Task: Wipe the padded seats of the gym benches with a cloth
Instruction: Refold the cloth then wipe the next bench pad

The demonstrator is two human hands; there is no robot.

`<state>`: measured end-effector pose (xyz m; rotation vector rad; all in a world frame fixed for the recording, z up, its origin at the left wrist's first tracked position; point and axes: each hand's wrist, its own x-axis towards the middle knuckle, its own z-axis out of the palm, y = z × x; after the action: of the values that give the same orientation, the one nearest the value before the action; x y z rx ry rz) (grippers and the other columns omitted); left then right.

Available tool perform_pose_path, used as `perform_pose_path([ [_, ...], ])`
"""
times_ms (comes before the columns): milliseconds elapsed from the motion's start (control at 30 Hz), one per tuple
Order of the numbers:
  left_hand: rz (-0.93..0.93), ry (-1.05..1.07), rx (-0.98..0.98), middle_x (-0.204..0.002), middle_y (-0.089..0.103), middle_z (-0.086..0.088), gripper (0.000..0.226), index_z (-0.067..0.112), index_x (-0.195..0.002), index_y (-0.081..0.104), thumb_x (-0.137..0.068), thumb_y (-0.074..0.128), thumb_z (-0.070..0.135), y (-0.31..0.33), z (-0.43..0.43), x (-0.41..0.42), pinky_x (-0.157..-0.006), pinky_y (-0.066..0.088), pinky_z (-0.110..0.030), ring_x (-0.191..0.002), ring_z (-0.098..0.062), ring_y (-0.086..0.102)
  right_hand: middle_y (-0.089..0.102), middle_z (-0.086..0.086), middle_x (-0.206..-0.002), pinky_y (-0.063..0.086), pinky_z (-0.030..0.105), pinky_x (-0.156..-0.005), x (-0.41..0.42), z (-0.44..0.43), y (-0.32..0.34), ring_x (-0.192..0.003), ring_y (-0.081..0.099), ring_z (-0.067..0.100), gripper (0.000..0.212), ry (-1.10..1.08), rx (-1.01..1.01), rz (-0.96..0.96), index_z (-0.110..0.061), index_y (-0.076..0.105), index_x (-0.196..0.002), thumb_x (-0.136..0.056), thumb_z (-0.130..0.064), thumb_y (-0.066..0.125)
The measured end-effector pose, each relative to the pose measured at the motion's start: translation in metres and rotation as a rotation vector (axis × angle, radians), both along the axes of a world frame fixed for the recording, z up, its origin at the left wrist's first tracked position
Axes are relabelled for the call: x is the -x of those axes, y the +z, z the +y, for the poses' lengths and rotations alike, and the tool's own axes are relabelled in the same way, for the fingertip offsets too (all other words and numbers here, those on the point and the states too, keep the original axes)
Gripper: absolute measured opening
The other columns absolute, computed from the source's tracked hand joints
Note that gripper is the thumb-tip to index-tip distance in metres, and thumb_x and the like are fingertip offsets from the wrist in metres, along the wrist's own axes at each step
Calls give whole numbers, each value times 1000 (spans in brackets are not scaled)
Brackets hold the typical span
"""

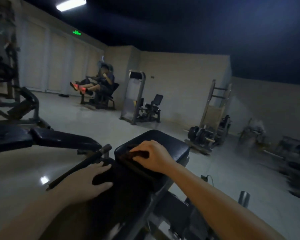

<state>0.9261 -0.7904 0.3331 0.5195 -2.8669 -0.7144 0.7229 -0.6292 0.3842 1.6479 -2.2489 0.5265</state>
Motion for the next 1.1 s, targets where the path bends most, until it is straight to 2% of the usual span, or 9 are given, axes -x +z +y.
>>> perform_pose_path([
  [67,25,-25,10,-159,13,24,74,53,-146,25,-79,43,78,-1,-2,0,-118,22,-30,-146,-6,21,66,-14,-111,49,36,-93,0,2,3,-103,56,12,28,-7,18,9,-40,69,-117,-89,-43,66],
  [200,55,-16,45,-161,15,19,67,50,-149,24,-89,50,66,-5,3,3,-120,19,-36,-147,-12,21,71,-7,-112,46,21,-89,7,-6,16,-100,61,6,23,-85,74,21,-28,74,-113,-90,-29,69],
  [300,47,-46,64,-161,16,17,66,48,-150,25,-91,51,63,-9,-1,1,-119,18,-37,-148,-13,20,72,0,-110,50,35,-92,16,-36,10,-105,62,23,19,-250,114,10,-28,74,-108,-91,-27,66],
  [400,41,-60,75,-161,15,17,67,48,-150,24,-91,50,64,-12,-5,-1,-118,17,-37,-148,-12,19,70,4,-107,52,43,-89,8,-64,-1,-104,59,32,22,-319,45,83,-25,74,-109,-92,-26,60],
  [633,80,-80,104,-162,16,12,65,42,-152,24,-94,51,57,-10,-5,-6,-119,16,-35,-148,-13,19,69,-4,-109,47,28,-86,-18,-31,0,-100,60,15,24,-87,-29,160,-27,72,-116,-95,-33,62],
  [733,90,-79,70,-161,18,16,60,46,-149,28,-95,51,55,-16,-5,-15,-118,17,-36,-147,-11,20,66,0,-106,51,34,-78,-7,-26,1,-98,60,21,22,-229,45,215,-27,73,-112,-95,-32,60],
  [867,48,-103,90,-159,22,19,52,47,-146,35,-97,53,45,-20,-7,-36,-117,19,-35,-146,-10,23,67,5,-100,44,33,-66,-10,-20,-7,-97,59,31,21,-470,167,180,-25,73,-104,-95,-31,55],
  [1000,62,-118,82,-156,28,19,44,47,-140,44,-98,54,42,-26,-14,-57,-115,22,-33,-144,-8,26,67,-7,-87,39,25,-56,-31,-7,3,-77,59,13,13,-434,83,34,-32,73,-96,-92,-38,61],
  [1100,70,-143,87,-158,24,19,47,46,-142,42,-97,55,42,-34,-14,-64,-116,19,-33,-145,-7,23,67,-9,-89,47,26,-64,-43,11,5,-79,60,9,11,-365,141,-48,-34,73,-100,-91,-35,67],
])
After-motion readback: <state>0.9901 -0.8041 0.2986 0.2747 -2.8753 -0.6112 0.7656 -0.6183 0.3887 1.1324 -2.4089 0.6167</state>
